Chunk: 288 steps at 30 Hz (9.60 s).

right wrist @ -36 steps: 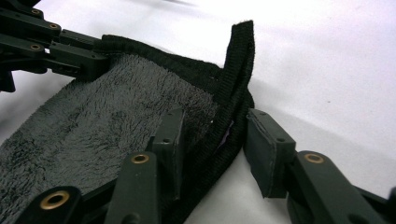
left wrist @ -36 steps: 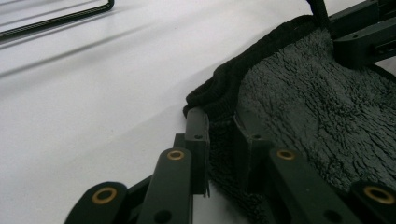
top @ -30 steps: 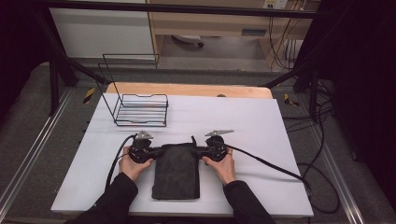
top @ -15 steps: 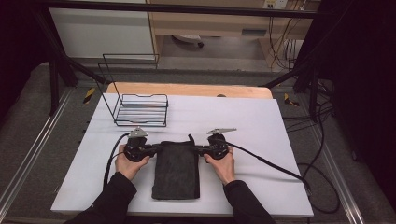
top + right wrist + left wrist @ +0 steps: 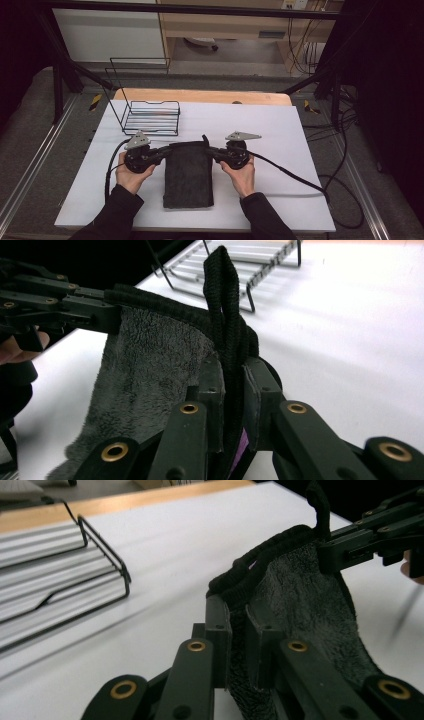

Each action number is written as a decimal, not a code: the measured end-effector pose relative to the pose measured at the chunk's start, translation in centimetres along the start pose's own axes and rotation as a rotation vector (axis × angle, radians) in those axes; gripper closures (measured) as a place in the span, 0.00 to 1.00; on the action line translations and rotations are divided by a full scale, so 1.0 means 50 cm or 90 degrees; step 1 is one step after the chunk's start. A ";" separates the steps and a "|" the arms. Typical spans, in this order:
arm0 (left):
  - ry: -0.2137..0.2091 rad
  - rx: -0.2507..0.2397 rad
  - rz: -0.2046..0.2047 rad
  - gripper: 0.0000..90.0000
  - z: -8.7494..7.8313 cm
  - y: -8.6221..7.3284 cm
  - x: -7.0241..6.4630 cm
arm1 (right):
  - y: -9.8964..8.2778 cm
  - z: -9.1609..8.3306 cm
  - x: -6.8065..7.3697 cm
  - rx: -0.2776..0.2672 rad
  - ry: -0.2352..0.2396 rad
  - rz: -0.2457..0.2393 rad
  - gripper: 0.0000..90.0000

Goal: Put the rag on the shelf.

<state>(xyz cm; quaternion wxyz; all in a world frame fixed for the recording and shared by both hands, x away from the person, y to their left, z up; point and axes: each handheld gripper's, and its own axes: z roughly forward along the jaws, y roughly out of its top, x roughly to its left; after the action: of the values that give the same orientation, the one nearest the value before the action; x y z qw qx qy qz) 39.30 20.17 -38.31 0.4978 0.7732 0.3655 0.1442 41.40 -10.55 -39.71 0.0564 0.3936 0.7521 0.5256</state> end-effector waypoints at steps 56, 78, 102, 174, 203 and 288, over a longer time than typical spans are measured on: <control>0.038 -0.162 0.159 0.91 -0.149 0.246 -0.065 | 0.168 -0.129 0.121 -0.264 -0.071 -0.156 0.91; 0.097 -0.191 0.213 0.91 -0.231 0.332 -0.041 | 0.245 -0.096 0.191 -0.353 -0.070 -0.185 0.91; 0.151 -0.285 0.178 0.91 -0.306 0.385 0.054 | 0.379 -0.027 0.254 -0.410 -0.075 -0.230 0.91; 0.230 -0.296 0.096 0.91 -0.198 0.440 0.287 | 0.532 0.150 0.183 -0.341 -0.095 -0.217 0.91; 0.172 -0.269 0.166 0.91 -0.264 0.288 0.236 | 0.432 0.131 0.217 -0.263 -0.060 -0.272 0.91; 0.187 -0.224 -0.012 1.00 -0.238 0.314 0.280 | 0.303 0.139 0.143 -0.120 -0.009 -0.227 0.71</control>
<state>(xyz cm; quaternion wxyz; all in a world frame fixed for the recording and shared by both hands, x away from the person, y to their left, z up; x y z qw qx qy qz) 48.64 34.27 -21.04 0.5676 0.6417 0.4108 0.3119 48.06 1.39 -27.75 0.1905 0.2506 0.7571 0.5725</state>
